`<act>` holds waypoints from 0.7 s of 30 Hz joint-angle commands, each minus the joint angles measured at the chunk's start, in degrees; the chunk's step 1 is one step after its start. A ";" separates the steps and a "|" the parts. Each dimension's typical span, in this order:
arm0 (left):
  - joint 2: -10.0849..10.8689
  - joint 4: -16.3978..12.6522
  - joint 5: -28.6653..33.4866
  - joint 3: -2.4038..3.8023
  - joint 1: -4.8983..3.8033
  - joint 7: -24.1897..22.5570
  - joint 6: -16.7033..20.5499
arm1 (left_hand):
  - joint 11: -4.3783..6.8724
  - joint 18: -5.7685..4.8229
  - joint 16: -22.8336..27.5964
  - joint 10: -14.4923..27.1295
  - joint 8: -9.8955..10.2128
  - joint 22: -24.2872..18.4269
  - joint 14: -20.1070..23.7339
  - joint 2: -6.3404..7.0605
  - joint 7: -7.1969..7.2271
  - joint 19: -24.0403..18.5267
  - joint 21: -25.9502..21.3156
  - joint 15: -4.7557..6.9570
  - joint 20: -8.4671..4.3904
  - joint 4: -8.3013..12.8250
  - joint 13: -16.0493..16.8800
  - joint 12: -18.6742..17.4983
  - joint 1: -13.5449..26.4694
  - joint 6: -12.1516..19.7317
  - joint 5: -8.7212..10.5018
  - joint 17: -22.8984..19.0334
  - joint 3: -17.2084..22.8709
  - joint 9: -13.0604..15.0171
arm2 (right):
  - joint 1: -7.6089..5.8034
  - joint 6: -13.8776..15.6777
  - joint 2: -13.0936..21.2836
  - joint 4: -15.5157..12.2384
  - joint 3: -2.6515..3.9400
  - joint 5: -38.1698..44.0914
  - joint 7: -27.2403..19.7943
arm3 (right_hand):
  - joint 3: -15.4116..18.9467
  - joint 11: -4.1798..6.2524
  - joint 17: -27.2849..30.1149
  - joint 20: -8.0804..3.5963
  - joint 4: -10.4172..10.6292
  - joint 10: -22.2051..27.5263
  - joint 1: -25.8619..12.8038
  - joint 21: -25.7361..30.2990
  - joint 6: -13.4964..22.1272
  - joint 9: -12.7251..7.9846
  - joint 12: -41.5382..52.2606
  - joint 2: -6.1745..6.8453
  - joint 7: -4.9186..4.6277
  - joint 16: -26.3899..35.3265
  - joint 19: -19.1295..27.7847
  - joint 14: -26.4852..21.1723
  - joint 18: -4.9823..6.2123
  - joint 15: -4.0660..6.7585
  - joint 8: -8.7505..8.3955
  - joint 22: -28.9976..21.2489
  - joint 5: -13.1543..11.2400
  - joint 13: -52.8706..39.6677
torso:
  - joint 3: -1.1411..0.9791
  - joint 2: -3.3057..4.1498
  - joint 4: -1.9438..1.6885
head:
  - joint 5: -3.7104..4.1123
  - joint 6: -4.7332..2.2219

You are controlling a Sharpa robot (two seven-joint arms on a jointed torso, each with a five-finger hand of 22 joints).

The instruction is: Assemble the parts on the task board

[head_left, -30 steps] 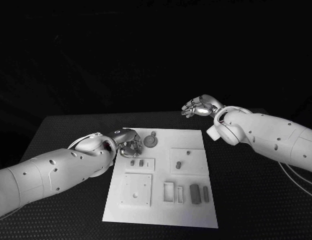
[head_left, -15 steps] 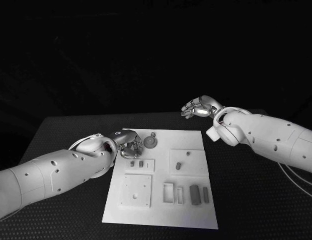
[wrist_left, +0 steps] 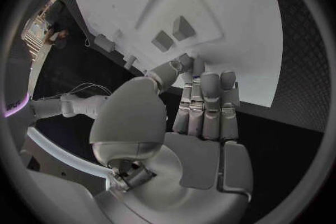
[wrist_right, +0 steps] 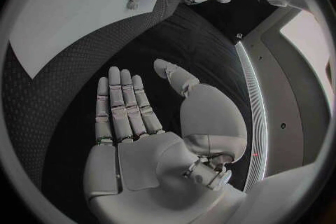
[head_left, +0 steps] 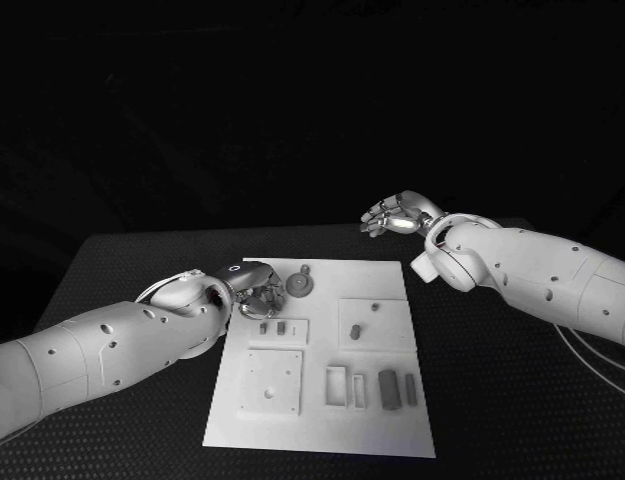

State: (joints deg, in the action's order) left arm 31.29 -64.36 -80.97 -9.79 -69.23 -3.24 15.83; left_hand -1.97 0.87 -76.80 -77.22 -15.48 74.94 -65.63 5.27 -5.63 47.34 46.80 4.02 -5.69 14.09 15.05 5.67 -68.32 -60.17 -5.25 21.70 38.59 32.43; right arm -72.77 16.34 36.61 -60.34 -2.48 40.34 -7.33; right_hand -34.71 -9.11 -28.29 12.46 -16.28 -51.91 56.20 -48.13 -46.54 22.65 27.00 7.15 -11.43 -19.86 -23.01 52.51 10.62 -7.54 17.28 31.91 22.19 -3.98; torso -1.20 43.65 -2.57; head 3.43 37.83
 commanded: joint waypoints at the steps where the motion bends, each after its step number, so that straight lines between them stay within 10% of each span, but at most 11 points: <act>1: -0.33 -0.03 0.00 -0.31 0.43 0.18 -1.58 | 0.08 -0.17 -0.30 -0.39 0.33 0.87 0.17 0.75 -0.54 0.23 0.25 0.45 -3.97 0.28 0.10 0.37 0.37 0.10 0.12 -0.04 -0.13 -0.01 | -0.01 -0.68 0.03 -0.10 0.02 0.04 -0.60 | -0.01 0.08 0.07 -0.02 0.12 -0.41 -0.50 0.22 0.38 -0.10 -0.27 -0.24 -0.20 0.34 0.41 0.17 -1.07 -0.23 0.34 0.09 0.24 0.02 | 0.01 -0.02 -0.01 | 0.07 0.01; 21: -0.17 0.08 0.69 -0.31 0.44 0.99 -0.25 | 0.60 -0.53 -0.52 -1.11 2.52 0.90 0.42 2.65 -1.32 0.37 0.34 0.96 -4.39 0.37 0.98 2.61 0.26 4.01 0.44 -0.22 -0.55 -1.37 | 0.00 -0.74 -0.06 -0.08 0.02 -0.04 -0.67 | -0.02 0.08 0.07 -0.02 0.12 -0.40 -0.51 0.23 0.39 -0.12 -0.28 -0.24 -0.20 0.35 0.41 0.17 -1.07 -0.23 0.34 0.10 0.24 0.02 | 0.04 -0.03 0.00 | 0.66 -0.19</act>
State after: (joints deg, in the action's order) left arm 31.20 -64.15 -80.67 -10.09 -68.83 -2.49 15.85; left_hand -1.33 0.87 -77.16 -78.01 -13.10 74.92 -64.80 7.39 -6.95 47.32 46.80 4.84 -5.71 14.40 15.98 8.09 -67.84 -56.39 -5.04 21.52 38.29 31.10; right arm -72.77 16.33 36.59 -60.33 -2.48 40.32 -7.34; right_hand -34.71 -9.11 -28.29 12.46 -16.29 -51.91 56.20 -48.13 -46.54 22.61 27.00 7.15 -11.43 -19.86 -23.01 52.51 10.62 -7.54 17.28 31.96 22.19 -3.99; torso -1.19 43.63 -2.58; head 4.09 37.78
